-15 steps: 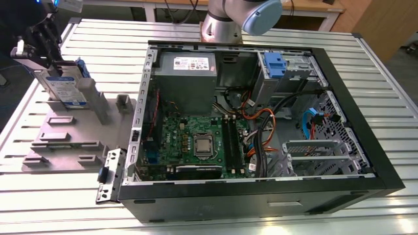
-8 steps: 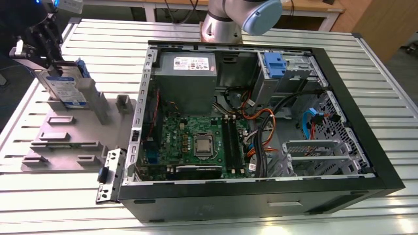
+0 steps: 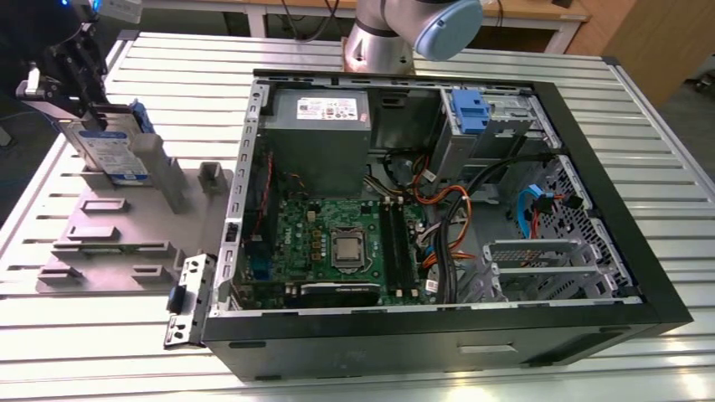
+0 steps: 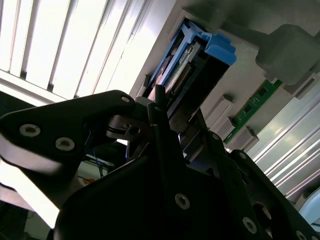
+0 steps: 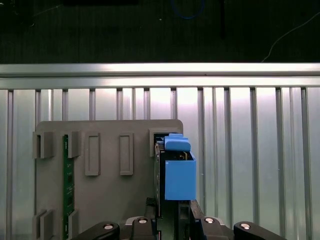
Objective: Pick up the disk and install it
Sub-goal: 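Pick up the disk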
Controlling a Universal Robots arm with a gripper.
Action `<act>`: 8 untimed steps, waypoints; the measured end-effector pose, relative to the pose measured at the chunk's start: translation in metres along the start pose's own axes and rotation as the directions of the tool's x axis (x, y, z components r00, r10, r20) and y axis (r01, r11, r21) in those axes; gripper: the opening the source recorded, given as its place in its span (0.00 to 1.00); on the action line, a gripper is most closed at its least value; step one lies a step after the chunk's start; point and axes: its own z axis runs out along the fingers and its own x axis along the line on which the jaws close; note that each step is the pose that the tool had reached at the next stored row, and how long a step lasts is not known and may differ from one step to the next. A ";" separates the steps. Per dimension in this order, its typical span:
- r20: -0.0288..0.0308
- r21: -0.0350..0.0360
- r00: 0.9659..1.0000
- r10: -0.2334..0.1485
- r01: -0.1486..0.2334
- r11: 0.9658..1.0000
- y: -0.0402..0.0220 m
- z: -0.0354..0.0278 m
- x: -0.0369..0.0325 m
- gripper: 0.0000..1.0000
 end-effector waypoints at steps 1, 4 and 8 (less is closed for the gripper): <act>0.000 0.000 1.000 0.000 0.000 1.000 0.0000 0.0000 0.0000 0.35; 0.000 0.000 1.000 0.000 0.000 1.000 0.0001 -0.0020 -0.0001 0.35; 0.000 0.000 1.000 0.000 0.000 1.000 0.0001 -0.0049 -0.0002 0.35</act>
